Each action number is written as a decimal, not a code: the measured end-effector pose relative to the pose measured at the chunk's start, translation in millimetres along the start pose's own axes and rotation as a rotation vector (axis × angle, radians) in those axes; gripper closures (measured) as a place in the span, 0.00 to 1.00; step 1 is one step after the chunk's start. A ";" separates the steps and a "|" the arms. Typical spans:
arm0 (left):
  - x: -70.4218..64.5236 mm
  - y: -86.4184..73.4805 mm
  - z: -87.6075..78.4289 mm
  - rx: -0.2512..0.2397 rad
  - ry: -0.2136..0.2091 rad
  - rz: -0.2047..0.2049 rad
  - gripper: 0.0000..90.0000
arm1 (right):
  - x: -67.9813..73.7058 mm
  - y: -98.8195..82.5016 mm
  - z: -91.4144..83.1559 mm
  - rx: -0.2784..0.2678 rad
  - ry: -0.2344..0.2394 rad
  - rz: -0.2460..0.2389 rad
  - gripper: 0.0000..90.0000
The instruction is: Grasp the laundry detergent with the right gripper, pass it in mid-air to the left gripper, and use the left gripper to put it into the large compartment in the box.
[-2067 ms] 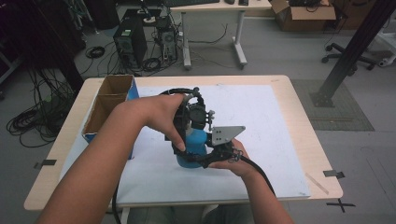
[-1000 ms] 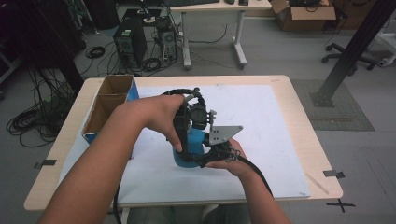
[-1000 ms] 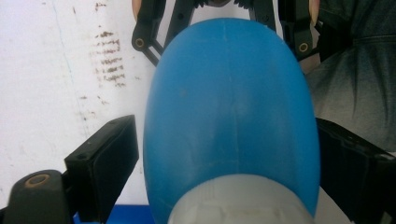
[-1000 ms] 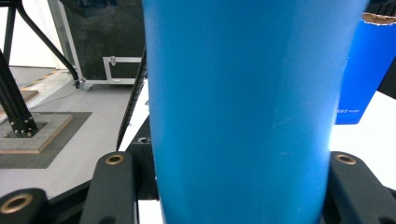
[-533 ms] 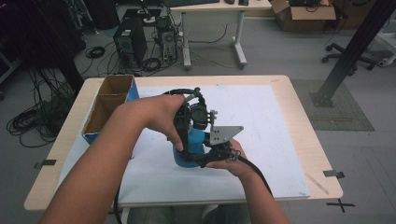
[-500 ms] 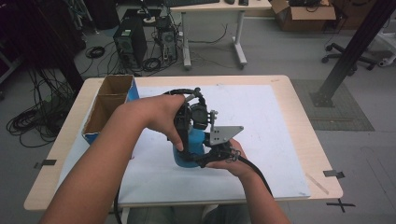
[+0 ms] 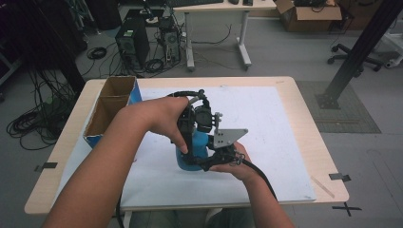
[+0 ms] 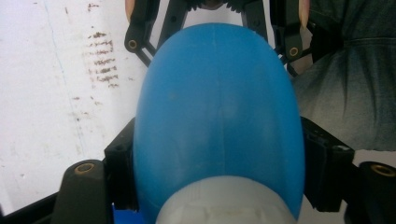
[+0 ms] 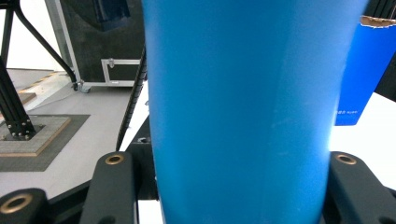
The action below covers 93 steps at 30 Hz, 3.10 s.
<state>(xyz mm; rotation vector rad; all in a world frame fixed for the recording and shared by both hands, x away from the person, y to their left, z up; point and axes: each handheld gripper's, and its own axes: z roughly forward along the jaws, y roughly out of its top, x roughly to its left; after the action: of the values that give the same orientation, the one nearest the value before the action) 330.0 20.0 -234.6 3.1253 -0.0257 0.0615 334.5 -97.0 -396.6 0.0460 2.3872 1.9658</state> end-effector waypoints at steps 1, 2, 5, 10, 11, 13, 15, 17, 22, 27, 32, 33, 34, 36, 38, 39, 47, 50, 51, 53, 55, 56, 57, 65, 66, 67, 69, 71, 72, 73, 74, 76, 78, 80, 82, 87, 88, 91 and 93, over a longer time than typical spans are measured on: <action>0.0 0.0 -0.1 0.000 0.001 -0.002 0.34 | 0.2 0.1 0.0 -0.001 0.000 0.002 0.50; 0.0 0.0 -0.2 0.000 0.000 -0.003 0.34 | 0.1 0.2 0.0 0.000 0.000 -0.001 0.50; 0.3 -0.4 -0.6 0.000 0.001 -0.006 0.36 | 0.4 0.4 0.4 0.000 0.000 -0.001 0.50; 1.1 -1.0 -1.3 0.001 0.003 -0.013 0.40 | 0.8 0.7 1.3 0.002 0.001 -0.003 0.50; 1.2 -1.1 -1.4 0.000 0.004 -0.013 0.41 | 1.1 0.9 1.5 0.002 0.003 -0.001 0.50; 1.2 -1.4 -2.0 -0.002 0.004 -0.015 0.41 | 1.0 1.1 1.9 0.000 0.003 -0.003 0.50; 0.5 -0.8 -3.9 -0.001 0.017 -0.018 0.42 | 0.8 1.7 1.9 -0.004 0.004 0.001 0.50; 1.0 -0.9 -5.7 0.007 0.018 -0.022 0.42 | 0.6 4.2 1.9 -0.005 0.004 -0.003 0.50; 3.3 -2.7 -6.6 0.014 0.022 -0.025 0.42 | -1.6 7.1 3.1 0.003 0.001 -0.002 0.50; 3.3 -2.9 -7.2 0.023 0.022 -0.028 0.42 | -1.6 7.0 4.6 -0.002 0.004 0.003 0.49; 4.0 -3.5 -7.6 0.023 0.015 -0.034 0.42 | -1.7 6.6 5.4 -0.009 0.007 0.003 0.46; 3.7 -3.6 -7.2 0.021 0.014 -0.033 0.42 | -1.6 6.4 5.6 -0.015 0.007 0.010 0.41; 3.8 -3.3 -6.5 0.030 0.014 -0.033 0.42 | -1.9 6.8 5.6 -0.016 0.005 0.018 0.36; 3.2 -2.6 -5.7 0.030 0.014 -0.033 0.43 | -3.3 7.3 5.1 -0.010 -0.019 0.037 0.25; 3.0 -1.9 -5.9 0.036 0.013 -0.030 0.42 | -4.0 7.4 2.9 -0.001 -0.035 0.049 0.20; 3.2 -1.8 -5.8 0.036 0.011 -0.031 0.43 | -4.1 7.4 2.3 0.001 -0.039 0.054 0.16; 4.4 -1.4 -5.8 0.043 0.005 -0.040 0.42 | -1.5 9.4 -0.9 0.033 -0.048 0.056 0.07; 4.6 -1.0 -6.4 0.044 0.004 -0.042 0.42 | -1.2 10.0 -1.1 0.042 -0.045 0.052 0.03; 4.8 -1.1 -6.8 0.044 0.004 -0.044 0.42 | -1.0 10.3 -1.5 0.045 -0.046 0.052 0.01; 5.4 -1.7 -7.1 0.043 0.007 -0.050 0.42 | -0.3 11.2 -2.4 0.053 -0.043 0.048 0.00; 6.1 -2.2 -7.2 0.039 0.010 -0.052 0.42 | 0.5 12.0 -3.6 0.069 -0.049 0.043 0.00; 6.1 -2.2 -7.2 0.039 0.010 -0.052 0.42 | 0.5 12.0 -3.6 0.069 -0.049 0.043 0.00; 6.3 -2.7 -7.5 0.041 0.011 -0.057 0.42 | 0.2 12.7 -6.3 0.077 -0.056 0.043 0.00; 8.8 -0.9 -7.4 0.072 -0.003 -0.078 0.42 | -0.7 20.4 -32.8 0.103 -0.102 0.018 0.00; 9.3 -0.9 -7.2 0.070 -0.002 -0.080 0.42 | -0.5 21.4 -36.7 0.106 -0.106 0.016 0.00; 9.6 -1.0 -7.2 0.070 -0.001 -0.081 0.42 | -0.2 22.2 -40.6 0.112 -0.110 0.011 0.00; 10.1 -1.7 -7.6 0.065 0.004 -0.083 0.42 | 0.3 23.8 -49.8 0.129 -0.122 0.007 0.00; 10.7 -3.2 -8.3 0.062 0.005 -0.091 0.42 | 0.5 25.5 -58.1 0.140 -0.130 0.000 0.00; 10.7 -3.2 -8.3 0.062 0.005 -0.091 0.42 | 0.5 25.5 -58.1 0.140 -0.130 0.000 0.00; 10.9 -3.5 -8.5 0.062 0.004 -0.092 0.42 | 0.7 26.7 -63.2 0.151 -0.138 -0.004 0.00; 11.2 -3.9 -8.8 0.063 0.007 -0.091 0.42 | 0.5 27.4 -66.3 0.160 -0.142 -0.008 0.00; 12.1 -5.6 -10.0 0.052 0.007 -0.103 0.42 | -0.7 30.5 -79.4 0.198 -0.150 -0.028 0.00; 12.6 -6.2 -10.6 0.054 0.007 -0.108 0.42 | -1.7 31.7 -83.7 0.219 -0.156 -0.046 0.00; 14.4 -7.5 -12.4 0.071 0.012 -0.118 0.42 | -3.2 36.2 -95.7 0.270 -0.171 -0.066 0.00; 14.9 -7.8 -12.9 0.076 0.015 -0.123 0.42 | -3.3 37.9 -99.2 0.284 -0.176 -0.067 0.00; 18.0 -10.7 -12.6 0.091 0.015 -0.158 0.42 | -5.4 46.7 -113.6 0.343 -0.195 -0.088 0.01; 18.0 -10.7 -12.6 0.091 0.015 -0.158 0.42 | -5.4 46.7 -113.6 0.343 -0.195 -0.088 0.01; 19.7 -12.4 -12.5 0.084 0.012 -0.169 0.42 | -9.5 45.4 -116.3 0.399 -0.197 -0.090 0.01; 20.1 -13.3 -12.5 0.076 0.011 -0.178 0.42 | -11.8 43.0 -116.3 0.421 -0.195 -0.090 0.01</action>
<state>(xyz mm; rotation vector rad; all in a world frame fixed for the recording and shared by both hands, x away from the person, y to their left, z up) 349.8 33.2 -221.5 3.1868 0.2600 0.0786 339.3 -203.3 -331.9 0.1352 2.5695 1.3249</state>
